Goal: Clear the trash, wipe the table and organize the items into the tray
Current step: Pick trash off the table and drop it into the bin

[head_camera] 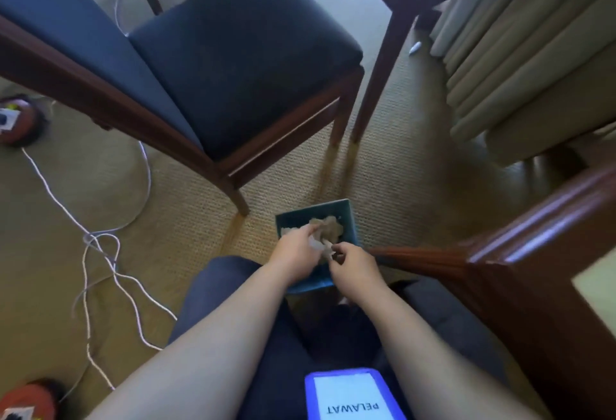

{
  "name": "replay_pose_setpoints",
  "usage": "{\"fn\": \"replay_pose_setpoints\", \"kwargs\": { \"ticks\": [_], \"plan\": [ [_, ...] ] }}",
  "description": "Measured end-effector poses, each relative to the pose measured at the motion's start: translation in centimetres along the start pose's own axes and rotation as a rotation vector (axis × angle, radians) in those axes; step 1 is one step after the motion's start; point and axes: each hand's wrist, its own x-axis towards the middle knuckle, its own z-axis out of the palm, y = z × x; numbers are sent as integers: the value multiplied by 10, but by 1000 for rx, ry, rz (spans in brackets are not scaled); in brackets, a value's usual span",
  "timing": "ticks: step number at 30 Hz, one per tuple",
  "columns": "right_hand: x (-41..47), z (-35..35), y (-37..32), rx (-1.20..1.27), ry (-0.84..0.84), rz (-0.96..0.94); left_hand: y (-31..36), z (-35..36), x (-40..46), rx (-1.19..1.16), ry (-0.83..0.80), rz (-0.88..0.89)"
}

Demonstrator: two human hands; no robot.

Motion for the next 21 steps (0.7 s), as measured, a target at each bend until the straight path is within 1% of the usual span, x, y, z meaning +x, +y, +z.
{"fn": "replay_pose_setpoints", "kwargs": {
  "ticks": [3,6,8,11,13,15,19,21],
  "plan": [
    [-68,-43,-28,35,42,-30,29,-38,-57,-35,124,53],
    [-156,-102,-60,127,91,-114,78,-89,-139,-139,200,97],
    [-219,-145,-77,186,166,-203,119,-122,-199,-181,198,161],
    [-296,-203,-84,229,371,-322,183,-156,-273,-182,155,306],
    [-332,-235,-76,253,527,-343,221,-165,-306,-149,118,415],
    [-355,-263,-58,301,682,-311,258,-165,-327,-122,82,512],
    [-390,-312,-3,297,896,-185,329,-141,-341,-9,75,731],
    [-408,-333,28,317,936,-117,363,-119,-341,36,84,786]
  ]
}}
